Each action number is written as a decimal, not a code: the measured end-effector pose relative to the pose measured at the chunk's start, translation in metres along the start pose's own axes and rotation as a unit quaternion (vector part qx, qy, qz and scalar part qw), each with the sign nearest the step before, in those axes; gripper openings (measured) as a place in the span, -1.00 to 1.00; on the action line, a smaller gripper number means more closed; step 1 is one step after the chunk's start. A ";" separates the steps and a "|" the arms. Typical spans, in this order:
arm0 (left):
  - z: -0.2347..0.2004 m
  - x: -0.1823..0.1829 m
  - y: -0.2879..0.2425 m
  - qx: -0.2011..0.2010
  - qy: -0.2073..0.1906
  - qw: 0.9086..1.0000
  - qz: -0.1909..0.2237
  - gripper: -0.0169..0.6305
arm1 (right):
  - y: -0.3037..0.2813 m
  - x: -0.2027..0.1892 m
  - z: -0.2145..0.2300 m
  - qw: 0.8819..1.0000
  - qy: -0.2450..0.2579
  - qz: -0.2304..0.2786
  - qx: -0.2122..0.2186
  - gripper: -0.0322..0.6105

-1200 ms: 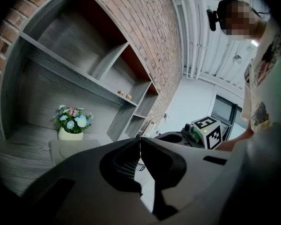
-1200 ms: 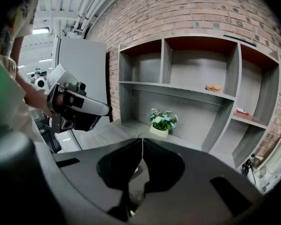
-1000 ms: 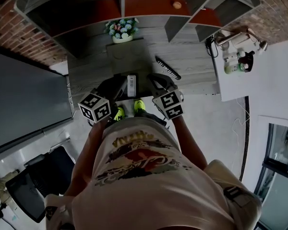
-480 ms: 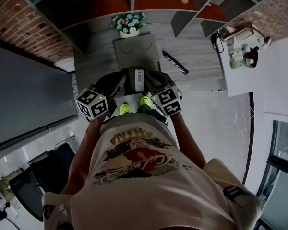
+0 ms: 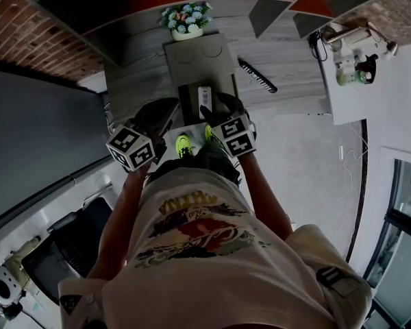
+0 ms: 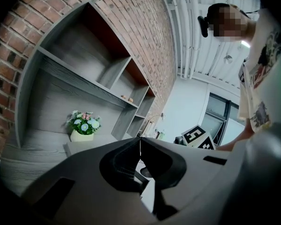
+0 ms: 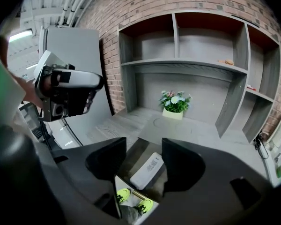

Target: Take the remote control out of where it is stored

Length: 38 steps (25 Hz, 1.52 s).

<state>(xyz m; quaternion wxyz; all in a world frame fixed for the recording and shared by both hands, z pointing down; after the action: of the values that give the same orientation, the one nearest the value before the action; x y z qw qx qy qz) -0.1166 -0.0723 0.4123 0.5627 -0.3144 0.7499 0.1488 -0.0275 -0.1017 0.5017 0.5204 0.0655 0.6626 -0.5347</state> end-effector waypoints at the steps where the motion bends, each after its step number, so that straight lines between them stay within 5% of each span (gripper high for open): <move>1: 0.000 -0.002 -0.001 -0.002 -0.004 1.000 -0.003 -0.93 | -0.003 -0.004 -0.001 1.000 -0.004 -0.004 0.001 -0.21; 8: -0.003 -0.014 -0.010 -0.009 -0.042 0.999 -0.021 -0.93 | -0.017 -0.031 -0.001 0.999 -0.020 -0.034 -0.009 -0.18; 38: -0.065 -0.048 -0.008 0.044 -0.009 0.999 -0.025 -0.93 | -0.118 -0.104 0.043 0.979 -0.061 -0.181 -0.065 -0.02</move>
<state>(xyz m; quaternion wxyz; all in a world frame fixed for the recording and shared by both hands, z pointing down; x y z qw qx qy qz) -0.1524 -0.1007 0.4796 0.5864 -0.3067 0.7424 0.1040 -0.0302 -0.1359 0.6615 0.4574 -0.1223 0.6639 -0.5788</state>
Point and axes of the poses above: the fingertips, and each gripper's own axes: y backward along the fingers, z to its right, x out of its top, the point moved 1 cm from there along y, backward along the fingers, and after that the axes turned 7 degrees about -y, right-handed, at the moved point
